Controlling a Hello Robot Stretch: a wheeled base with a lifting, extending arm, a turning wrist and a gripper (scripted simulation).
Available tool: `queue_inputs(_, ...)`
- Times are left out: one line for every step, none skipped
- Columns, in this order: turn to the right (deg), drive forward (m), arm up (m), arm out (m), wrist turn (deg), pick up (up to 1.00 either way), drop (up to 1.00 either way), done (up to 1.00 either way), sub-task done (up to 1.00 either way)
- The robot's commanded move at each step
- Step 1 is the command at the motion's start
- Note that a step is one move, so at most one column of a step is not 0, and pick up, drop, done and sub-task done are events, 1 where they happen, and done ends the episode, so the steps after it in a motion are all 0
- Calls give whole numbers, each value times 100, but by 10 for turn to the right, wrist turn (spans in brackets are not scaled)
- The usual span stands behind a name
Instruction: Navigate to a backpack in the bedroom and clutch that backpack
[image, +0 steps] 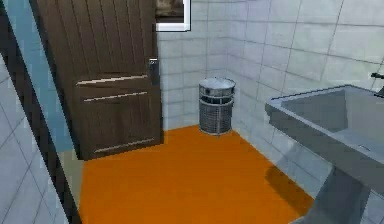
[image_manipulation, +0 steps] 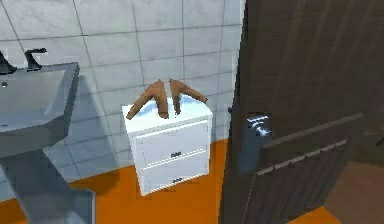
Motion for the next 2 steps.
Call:
queue_inputs(150, 0, 0, 0, 0, 0, 0, 0, 0)
queue_inputs(0, 45, 0, 0, 0, 0, 0, 0, 0)
